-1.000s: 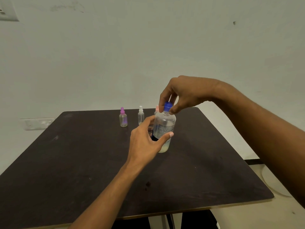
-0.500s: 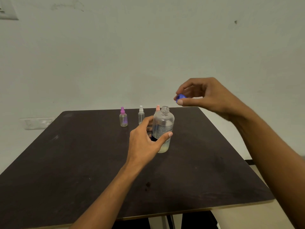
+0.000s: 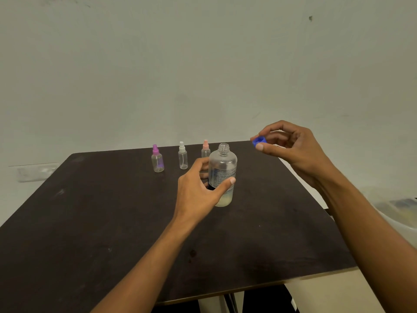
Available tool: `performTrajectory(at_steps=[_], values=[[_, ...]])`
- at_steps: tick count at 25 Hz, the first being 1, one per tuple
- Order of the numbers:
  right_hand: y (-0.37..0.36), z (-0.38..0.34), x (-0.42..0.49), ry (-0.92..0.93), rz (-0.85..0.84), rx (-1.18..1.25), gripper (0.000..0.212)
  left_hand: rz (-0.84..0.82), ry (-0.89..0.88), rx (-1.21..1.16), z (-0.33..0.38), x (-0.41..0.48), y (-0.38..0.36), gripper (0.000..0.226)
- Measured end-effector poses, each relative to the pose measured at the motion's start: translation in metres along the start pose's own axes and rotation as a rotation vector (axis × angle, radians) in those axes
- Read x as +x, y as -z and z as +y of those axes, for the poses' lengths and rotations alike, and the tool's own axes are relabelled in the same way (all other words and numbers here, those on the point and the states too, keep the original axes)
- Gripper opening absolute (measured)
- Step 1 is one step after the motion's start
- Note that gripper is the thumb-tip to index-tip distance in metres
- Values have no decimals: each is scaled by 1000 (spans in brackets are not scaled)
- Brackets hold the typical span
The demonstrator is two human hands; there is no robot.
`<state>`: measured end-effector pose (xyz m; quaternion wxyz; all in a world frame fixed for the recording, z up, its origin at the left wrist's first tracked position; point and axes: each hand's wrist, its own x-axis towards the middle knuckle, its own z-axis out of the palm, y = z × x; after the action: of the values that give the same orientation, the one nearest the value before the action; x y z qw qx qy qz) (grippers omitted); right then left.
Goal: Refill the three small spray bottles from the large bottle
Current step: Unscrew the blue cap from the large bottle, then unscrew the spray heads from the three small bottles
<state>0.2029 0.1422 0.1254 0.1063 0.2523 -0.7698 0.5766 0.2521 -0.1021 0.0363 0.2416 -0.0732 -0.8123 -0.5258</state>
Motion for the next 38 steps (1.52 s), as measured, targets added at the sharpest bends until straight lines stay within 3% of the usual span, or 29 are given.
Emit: performTrajectory(at_steps=[10, 18, 34, 38], values=[[22, 97, 15, -134, 157, -47, 35, -64, 58, -23, -22, 35, -71, 61], [33, 187, 24, -309, 163, -459, 35, -102, 59, -42, -40, 55, -122, 66], [28, 219, 19, -354, 91, -608, 41, -163, 85, -27, -51, 62, -137, 74], [28, 216, 19, -370, 82, -619, 46, -222, 80, -16, -51, 60, -131, 85]])
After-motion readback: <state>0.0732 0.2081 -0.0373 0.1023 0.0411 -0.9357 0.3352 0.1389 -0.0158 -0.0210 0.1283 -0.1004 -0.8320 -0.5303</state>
